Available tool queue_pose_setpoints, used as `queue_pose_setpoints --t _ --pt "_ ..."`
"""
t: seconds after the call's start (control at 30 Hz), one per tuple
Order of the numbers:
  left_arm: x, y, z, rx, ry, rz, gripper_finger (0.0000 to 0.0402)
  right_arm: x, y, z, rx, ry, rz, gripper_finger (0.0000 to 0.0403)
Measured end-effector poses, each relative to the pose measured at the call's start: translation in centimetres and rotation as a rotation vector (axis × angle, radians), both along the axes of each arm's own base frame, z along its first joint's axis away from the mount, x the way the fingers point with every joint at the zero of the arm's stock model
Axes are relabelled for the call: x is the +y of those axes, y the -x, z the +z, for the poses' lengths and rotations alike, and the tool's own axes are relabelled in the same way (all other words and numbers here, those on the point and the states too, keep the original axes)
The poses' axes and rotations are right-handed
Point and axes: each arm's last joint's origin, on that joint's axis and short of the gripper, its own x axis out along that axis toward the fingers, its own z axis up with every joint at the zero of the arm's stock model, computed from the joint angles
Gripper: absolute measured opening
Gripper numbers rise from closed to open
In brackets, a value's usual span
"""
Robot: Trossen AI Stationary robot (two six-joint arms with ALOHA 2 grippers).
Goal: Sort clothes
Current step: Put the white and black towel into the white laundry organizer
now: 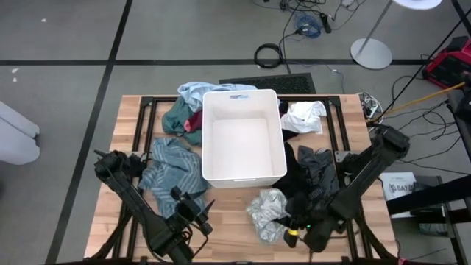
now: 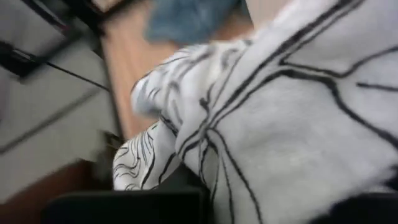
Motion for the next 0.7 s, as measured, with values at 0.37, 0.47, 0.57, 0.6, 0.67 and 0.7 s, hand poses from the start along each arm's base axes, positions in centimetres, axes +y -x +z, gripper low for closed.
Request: queue_pose_setpoints --t 0.37,0.47,0.57,0.6,0.67,0.7 --pt "-0.5 -8.1 -2.3 0.036 0.035 -0.395 0.0212 -3.7 1.4 12.2 -0.327 0.219 0.151 0.0025" --pt "-0.4 -9.3 -1.6 0.022 0.007 -0.507 0.0212 -5.8 1.7 16.6 -0.439 0.298 0.154 0.0025" --pt "0.0 -9.5 -1.8 0.057 -0.001 -0.528 0.0212 -8.1 2.2 20.8 -0.532 0.392 0.126 0.0025" --pt "0.1 -9.5 -2.0 0.079 -0.004 -0.53 0.0212 -8.8 2.3 22.0 -0.554 0.426 0.113 0.0025" --pt "0.1 -9.3 -2.5 0.099 0.006 -0.54 0.0212 -10.5 2.5 24.3 -0.596 0.487 0.091 0.0025" --pt "0.2 -9.2 -2.9 0.101 0.013 -0.536 0.0212 -11.4 2.6 25.4 -0.619 0.508 0.084 0.0025"
